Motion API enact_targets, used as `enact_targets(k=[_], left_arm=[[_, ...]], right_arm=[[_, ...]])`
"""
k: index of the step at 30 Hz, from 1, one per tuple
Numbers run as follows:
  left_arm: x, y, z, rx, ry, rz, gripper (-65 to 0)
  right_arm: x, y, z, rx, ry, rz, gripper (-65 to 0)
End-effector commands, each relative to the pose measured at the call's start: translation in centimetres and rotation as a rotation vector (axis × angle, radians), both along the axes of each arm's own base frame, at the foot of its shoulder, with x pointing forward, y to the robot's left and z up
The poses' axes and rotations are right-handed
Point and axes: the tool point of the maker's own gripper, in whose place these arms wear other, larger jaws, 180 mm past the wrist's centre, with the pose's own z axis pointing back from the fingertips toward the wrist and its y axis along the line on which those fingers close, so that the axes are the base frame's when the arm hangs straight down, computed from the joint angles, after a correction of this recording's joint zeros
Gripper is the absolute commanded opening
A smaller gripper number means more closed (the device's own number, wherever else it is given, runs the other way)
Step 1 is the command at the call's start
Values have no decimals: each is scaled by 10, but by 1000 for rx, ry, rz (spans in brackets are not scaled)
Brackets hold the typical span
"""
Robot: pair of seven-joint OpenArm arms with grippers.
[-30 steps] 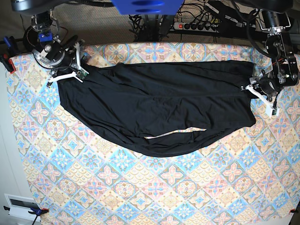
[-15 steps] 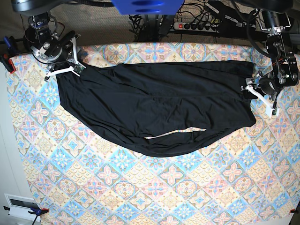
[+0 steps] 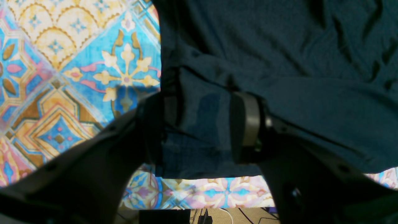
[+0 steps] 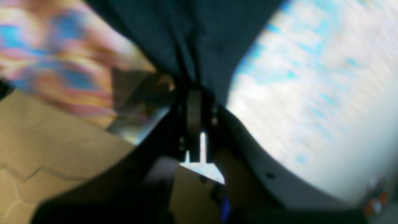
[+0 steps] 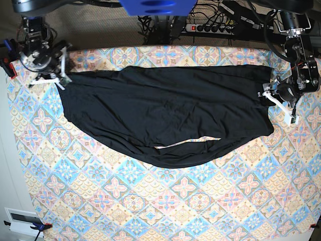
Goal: Layout the t-shirt on the table in an organized manner, then fold the t-shirt properly
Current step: 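Drag the grasped fabric with the right gripper back to the shirt side, then hold the shirt sides with both grippers and pull them apart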
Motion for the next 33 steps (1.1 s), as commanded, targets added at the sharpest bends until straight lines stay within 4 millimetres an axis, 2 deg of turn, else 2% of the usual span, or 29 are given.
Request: enact_targets(k=[1,11,16,23,25,28,33], left_arm=[[8,5,13,19,-42,-3,-328],[8,5,11,16,-38,-2,-328],[7,5,11,16,-35,-2,-328],[5,9,11,25,-28,3,-333],[3,12,10,52,-23,5,-338],[1,21,8,100,-10,14,-347],[0,25,7,124,-4,16,-358]], right_arm=[[6,-9,9,-23,-27,-6,-640],[7,-11,12,-25,-34,-9,-636],[36,-8,25,-22,-103,-7,-634],[89,38,38,25,-184,117,-633],[95,46,32,36,-169,138,-632],[91,49,15,42,-120,140,-626],[84,38,-1,40,-70,107,-555]])
